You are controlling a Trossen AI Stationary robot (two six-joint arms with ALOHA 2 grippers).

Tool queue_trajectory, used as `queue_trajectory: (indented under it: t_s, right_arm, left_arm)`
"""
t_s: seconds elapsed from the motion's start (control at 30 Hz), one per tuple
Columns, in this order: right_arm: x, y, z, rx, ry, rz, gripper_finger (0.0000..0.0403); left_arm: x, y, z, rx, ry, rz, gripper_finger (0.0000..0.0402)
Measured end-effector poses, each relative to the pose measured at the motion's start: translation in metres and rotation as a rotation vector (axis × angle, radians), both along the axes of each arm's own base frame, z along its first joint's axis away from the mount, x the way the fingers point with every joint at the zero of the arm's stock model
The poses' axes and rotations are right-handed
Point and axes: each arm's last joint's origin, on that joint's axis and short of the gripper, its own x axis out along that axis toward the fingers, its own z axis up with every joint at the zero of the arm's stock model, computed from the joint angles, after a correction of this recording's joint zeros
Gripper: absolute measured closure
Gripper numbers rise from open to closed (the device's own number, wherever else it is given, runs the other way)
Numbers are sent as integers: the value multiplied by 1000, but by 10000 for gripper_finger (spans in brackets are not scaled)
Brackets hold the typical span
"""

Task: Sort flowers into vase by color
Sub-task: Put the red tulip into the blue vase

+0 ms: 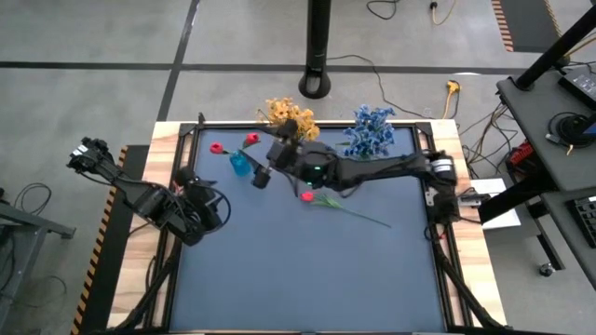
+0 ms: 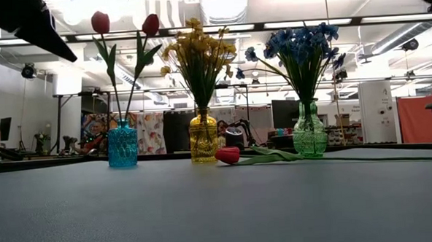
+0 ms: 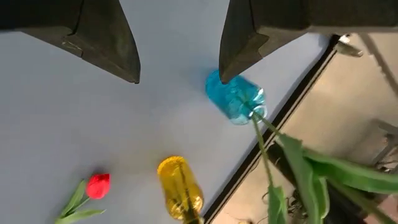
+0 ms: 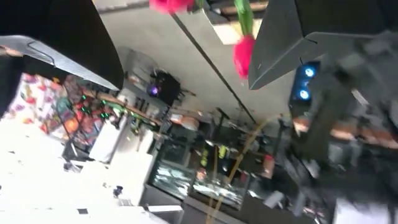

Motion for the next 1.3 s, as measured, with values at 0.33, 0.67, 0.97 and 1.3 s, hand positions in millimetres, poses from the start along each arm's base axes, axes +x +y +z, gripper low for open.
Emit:
queue_trajectory:
  t_s: [0.33, 0.67, 0.97, 1.3]
  right_arm:
    - [-78, 70, 56, 201, 244, 205, 74]
    - [-140, 132, -5, 524, 865, 192, 76]
    - [-163, 144, -96, 561, 1045, -32, 77]
    - [-179, 113, -191, 540, 964, -158, 77]
  left_arm:
    - [19, -19, 4, -244, -41, -190, 201]
    - [35, -33, -4, -330, -24, -224, 201]
    - [46, -41, -20, -324, 67, -218, 201]
    - [49, -43, -24, -291, 102, -236, 201]
